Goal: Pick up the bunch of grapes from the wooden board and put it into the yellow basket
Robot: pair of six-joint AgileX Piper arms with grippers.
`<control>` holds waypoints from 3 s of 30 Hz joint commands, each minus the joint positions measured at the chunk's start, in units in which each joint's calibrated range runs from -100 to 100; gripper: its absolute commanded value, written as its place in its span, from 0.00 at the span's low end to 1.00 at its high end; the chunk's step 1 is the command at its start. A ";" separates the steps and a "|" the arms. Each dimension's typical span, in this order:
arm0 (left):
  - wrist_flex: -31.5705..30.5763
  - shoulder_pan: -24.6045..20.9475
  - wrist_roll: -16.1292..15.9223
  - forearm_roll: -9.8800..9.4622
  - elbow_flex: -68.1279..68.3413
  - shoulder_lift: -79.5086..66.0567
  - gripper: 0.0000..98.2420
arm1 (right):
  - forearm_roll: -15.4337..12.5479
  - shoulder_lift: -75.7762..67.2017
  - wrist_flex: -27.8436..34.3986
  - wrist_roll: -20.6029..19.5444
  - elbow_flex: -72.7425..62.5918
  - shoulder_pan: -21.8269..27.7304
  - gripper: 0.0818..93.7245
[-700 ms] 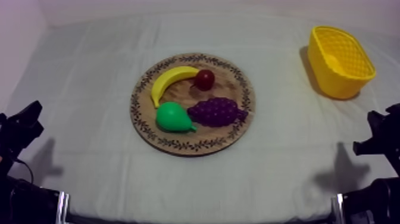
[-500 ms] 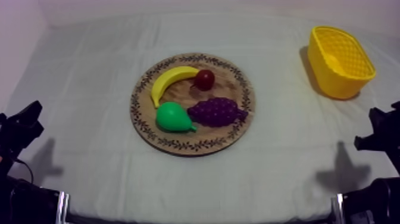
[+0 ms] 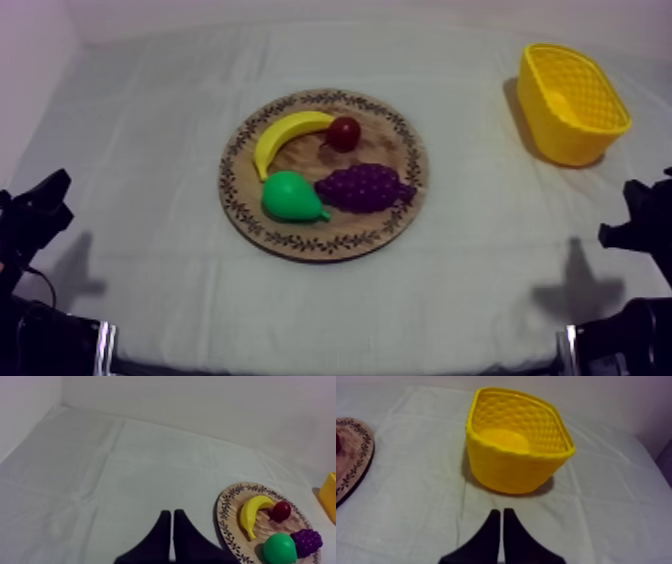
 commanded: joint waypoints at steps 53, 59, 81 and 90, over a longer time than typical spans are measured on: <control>-0.05 0.00 -0.01 -0.03 -0.03 0.00 0.00 | -2.55 78.05 46.05 14.89 -90.66 -27.64 0.01; -0.05 0.00 -0.01 -0.03 -0.03 0.00 0.00 | -2.38 84.66 50.94 13.17 -96.27 -29.84 0.01; -0.05 0.00 -0.01 -0.03 -0.03 0.00 0.00 | -0.85 101.65 62.03 12.77 -106.43 -35.25 0.03; -0.05 0.00 -0.01 -0.03 -0.03 0.00 0.00 | -0.94 104.67 62.20 12.59 -104.24 -36.76 0.18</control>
